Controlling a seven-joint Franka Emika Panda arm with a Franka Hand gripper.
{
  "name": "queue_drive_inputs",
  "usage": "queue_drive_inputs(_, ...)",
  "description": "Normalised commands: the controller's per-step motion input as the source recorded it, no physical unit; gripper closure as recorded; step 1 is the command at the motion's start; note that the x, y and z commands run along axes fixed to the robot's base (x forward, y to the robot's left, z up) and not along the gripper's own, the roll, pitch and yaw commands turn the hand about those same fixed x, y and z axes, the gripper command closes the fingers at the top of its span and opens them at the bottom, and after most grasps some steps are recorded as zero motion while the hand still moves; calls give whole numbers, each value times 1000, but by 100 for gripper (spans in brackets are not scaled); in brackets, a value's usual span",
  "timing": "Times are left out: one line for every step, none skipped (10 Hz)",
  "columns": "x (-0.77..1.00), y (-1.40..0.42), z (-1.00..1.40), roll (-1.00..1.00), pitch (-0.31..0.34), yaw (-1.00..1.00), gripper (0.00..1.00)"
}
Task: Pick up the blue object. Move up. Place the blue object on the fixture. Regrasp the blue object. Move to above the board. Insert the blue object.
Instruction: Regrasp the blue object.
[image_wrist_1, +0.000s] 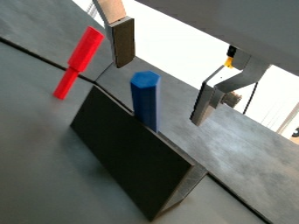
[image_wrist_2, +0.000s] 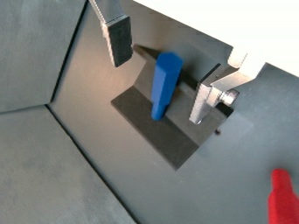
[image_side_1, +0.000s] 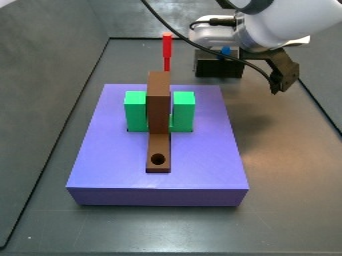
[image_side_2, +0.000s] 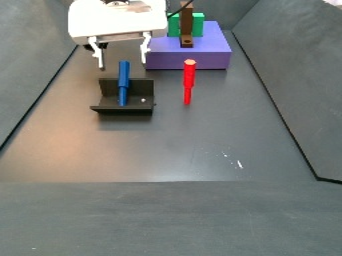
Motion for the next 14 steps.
queue_drive_inputs(0, 166, -69, 0, 29, 0, 0)
queue_drive_inputs(9, 6, -89, 23, 46, 17, 0)
queue_drive_inputs(146, -106, -23, 54, 91, 9, 0)
queue_drive_inputs(71, -186, 0, -109, 23, -114, 0)
queue_drive_inputs(14, 0, 40, -497, 0, -120, 0)
queue_drive_inputs(11, 0, 0, -454, 0, -131, 0)
queue_drive_inputs(0, 0, -54, -420, 0, -120, 0)
queue_drive_inputs(0, 0, -54, -434, 0, -103, 0)
queue_drive_inputs(0, 0, -91, -351, 0, -86, 0)
queue_drive_inputs(0, 0, -91, -180, 0, -34, 0)
queue_drive_inputs(-37, 3, -91, -154, -6, -26, 0)
queue_drive_inputs(-46, 0, -60, -123, -3, -6, 0)
queue_drive_inputs(-60, 0, -69, -126, -17, 0, 0)
queue_drive_inputs(-60, 0, -46, -137, -17, 0, 0)
